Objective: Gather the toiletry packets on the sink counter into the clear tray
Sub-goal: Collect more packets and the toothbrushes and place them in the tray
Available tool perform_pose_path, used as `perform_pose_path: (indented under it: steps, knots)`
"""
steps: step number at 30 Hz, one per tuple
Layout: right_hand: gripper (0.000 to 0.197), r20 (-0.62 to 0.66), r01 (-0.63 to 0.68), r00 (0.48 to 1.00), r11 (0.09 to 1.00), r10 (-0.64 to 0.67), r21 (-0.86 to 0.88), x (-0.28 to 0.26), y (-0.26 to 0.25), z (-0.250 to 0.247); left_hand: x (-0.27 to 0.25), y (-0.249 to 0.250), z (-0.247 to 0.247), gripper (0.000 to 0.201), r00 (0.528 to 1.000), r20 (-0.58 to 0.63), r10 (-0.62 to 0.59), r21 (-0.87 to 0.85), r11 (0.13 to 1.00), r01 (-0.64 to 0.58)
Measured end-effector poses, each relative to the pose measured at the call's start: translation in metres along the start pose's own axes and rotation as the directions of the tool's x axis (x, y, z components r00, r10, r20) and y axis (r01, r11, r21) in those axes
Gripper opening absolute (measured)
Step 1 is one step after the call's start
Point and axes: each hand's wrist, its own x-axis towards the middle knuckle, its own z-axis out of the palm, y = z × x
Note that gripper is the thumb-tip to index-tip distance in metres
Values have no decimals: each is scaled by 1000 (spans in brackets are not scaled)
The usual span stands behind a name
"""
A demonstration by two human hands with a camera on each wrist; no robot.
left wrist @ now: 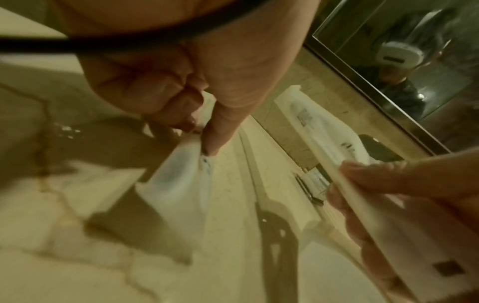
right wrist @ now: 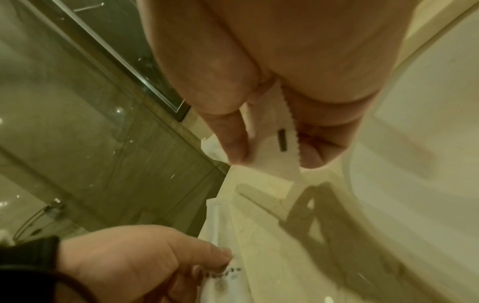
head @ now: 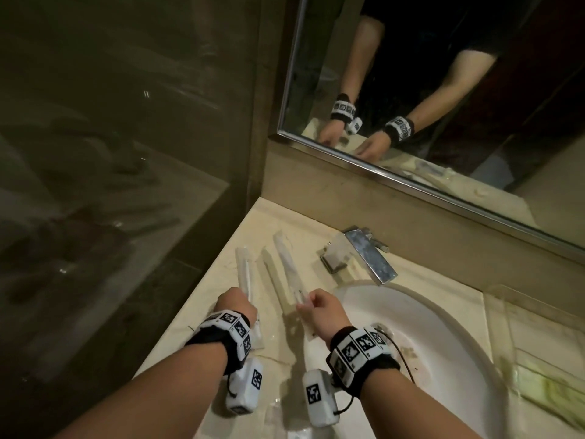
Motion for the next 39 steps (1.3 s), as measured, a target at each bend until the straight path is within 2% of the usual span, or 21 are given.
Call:
perform_pose_path:
  steps: [3,4,5,7,8,11,15,19,22,24,26,28,30,33,36,39]
  knots:
    - [26,22,-15,1000,981,11,193,-11,4,-6,-1,4,0,17,999,34,30,-23,999,-29]
    - [25,30,-19,999,968,12,249,-15,3,-9,-5,7,1,22,997,43,65,-73,995,-61]
    - [23,35,-18,999,957,8,291,-18,2,-13,-10,11,2,25,994,54,97,-176,981,-86]
    - [21,33,3,999,945,-14,328,-24,2,-21,-20,17,5,15,981,100,168,-380,918,-118]
    - [20,28,19,999,939,-30,343,-29,2,-27,-28,22,6,9,968,129,213,-458,879,-132]
    - [12,62,25,997,915,-54,402,-41,5,-48,-48,39,14,10,922,213,323,-599,789,-138]
    - [13,72,16,996,903,-52,429,-65,12,-88,-74,65,35,4,849,250,466,-666,719,-199]
    - [16,77,-4,996,896,-34,445,-94,34,-135,-102,93,70,10,786,321,528,-721,675,-159]
    - [17,45,3,999,911,-24,413,-118,60,-177,-126,116,106,14,709,430,559,-702,701,-127]
    - [19,22,-4,1000,936,-4,353,-137,78,-208,-142,131,131,10,680,470,563,-692,713,-112]
    - [15,9,-31,1000,967,29,253,-157,97,-242,-159,146,153,18,687,448,573,-700,702,-129]
    - [10,-7,-63,998,991,65,121,-177,118,-278,-175,162,174,20,717,392,576,-721,677,-149]
    - [15,-40,-94,995,996,94,3,-195,137,-315,-189,177,196,20,732,373,571,-734,664,-144]
    - [8,-69,-134,989,986,128,-96,-216,164,-369,-210,198,231,24,713,368,597,-733,658,-173]
    - [8,-77,-173,984,970,162,-172,-223,191,-419,-234,217,263,19,686,375,624,-706,672,-225]
    - [15,-62,-200,980,941,191,-272,-217,214,-454,-246,236,293,20,682,400,612,-669,704,-238]
